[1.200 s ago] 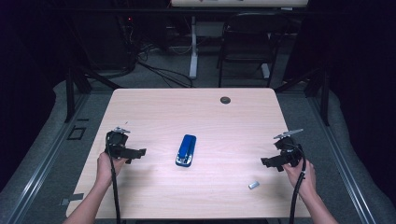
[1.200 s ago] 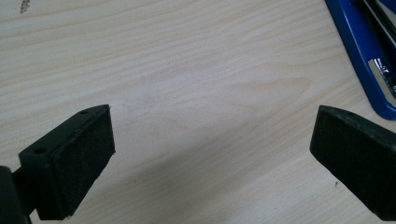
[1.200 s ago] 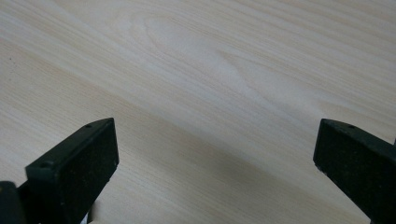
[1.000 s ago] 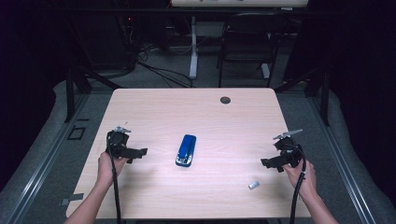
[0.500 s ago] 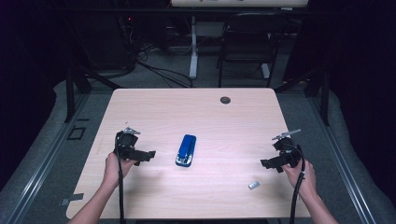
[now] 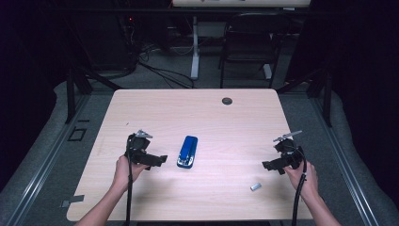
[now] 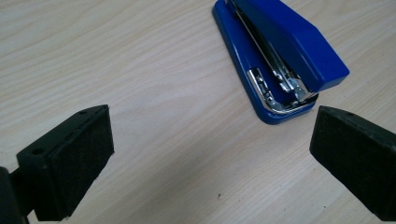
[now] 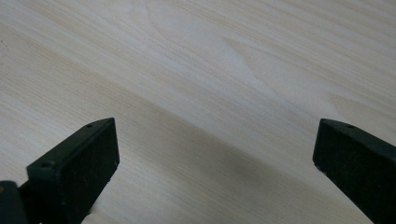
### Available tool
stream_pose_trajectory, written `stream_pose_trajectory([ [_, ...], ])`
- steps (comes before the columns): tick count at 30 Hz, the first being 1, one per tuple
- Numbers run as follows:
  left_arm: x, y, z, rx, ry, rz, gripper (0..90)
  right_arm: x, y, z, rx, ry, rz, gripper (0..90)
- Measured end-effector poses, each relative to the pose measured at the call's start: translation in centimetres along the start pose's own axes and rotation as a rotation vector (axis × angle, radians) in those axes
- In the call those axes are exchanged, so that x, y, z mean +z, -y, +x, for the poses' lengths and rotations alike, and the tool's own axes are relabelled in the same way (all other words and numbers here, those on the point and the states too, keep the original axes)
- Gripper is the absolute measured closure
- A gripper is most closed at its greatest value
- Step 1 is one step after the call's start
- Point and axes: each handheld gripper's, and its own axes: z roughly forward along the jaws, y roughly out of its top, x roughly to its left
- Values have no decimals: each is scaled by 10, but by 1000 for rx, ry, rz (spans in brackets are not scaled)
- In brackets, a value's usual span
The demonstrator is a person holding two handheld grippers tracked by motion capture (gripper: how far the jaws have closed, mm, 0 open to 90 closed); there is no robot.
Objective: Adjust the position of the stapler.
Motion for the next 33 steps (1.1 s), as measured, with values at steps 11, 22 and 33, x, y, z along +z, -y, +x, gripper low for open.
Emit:
stream_pose_trajectory([
  [11,5,-6,-18,41,9,1,0,2,0,1,1,-5,3,1],
  [22,18,-13,-34,80,14,4,0,2,0,0,4,-1,9,2],
  [33,31,-17,-48,124,14,30,3,3,0,-1,2,3,16,3],
])
